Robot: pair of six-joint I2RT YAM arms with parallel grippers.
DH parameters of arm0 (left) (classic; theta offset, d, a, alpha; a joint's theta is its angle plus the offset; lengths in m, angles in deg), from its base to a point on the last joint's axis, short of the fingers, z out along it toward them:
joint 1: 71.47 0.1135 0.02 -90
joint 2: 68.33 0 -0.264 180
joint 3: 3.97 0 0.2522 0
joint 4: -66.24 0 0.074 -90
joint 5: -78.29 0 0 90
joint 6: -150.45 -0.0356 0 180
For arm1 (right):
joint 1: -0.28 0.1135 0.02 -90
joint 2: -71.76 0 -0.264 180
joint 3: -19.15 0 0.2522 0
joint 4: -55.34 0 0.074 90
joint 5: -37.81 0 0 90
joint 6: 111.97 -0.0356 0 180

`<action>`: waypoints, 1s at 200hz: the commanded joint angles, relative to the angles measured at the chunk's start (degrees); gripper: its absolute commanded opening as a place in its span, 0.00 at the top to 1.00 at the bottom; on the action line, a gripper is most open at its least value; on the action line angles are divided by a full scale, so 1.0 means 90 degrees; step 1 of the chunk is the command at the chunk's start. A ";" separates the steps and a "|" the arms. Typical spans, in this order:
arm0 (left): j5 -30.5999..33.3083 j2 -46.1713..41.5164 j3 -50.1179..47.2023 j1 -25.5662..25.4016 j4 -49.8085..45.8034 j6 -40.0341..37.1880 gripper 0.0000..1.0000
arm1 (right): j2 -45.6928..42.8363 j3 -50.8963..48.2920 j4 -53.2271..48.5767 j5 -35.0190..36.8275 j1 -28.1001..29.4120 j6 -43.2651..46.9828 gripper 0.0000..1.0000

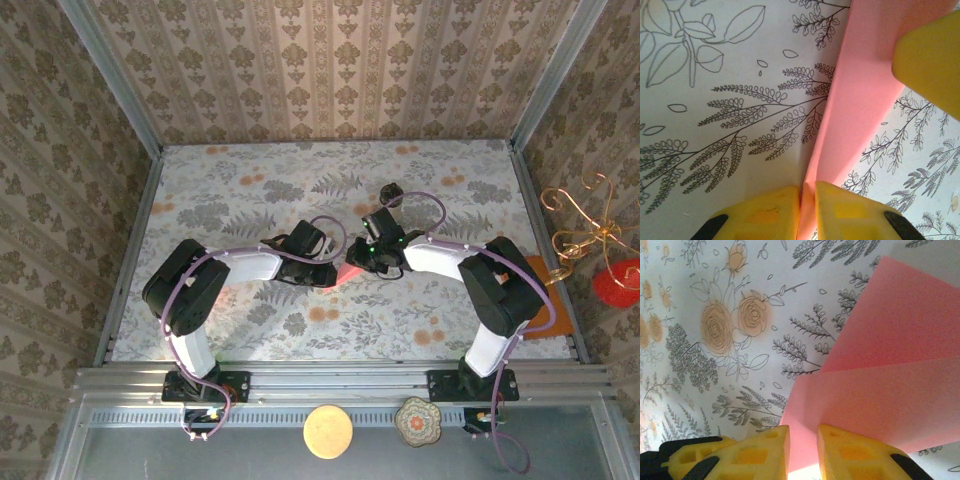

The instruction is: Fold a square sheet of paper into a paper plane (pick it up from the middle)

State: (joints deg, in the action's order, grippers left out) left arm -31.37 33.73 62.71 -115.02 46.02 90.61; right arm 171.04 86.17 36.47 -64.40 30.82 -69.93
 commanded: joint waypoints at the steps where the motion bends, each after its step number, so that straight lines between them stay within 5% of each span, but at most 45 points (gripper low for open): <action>1: 0.0153 0.0349 -0.0090 -0.0015 -0.0073 -0.0015 0.82 | 0.0121 0.0039 -0.0251 0.0355 0.0000 -0.0011 0.76; 200: 0.0143 0.0468 -0.0080 -0.0005 -0.0132 0.0011 0.86 | 0.0394 -0.0199 -0.0284 0.0525 -0.0064 -0.0156 0.78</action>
State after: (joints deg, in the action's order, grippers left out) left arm -31.61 33.99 62.71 -114.76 46.00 90.61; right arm 173.41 86.01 35.60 -61.80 30.65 -70.37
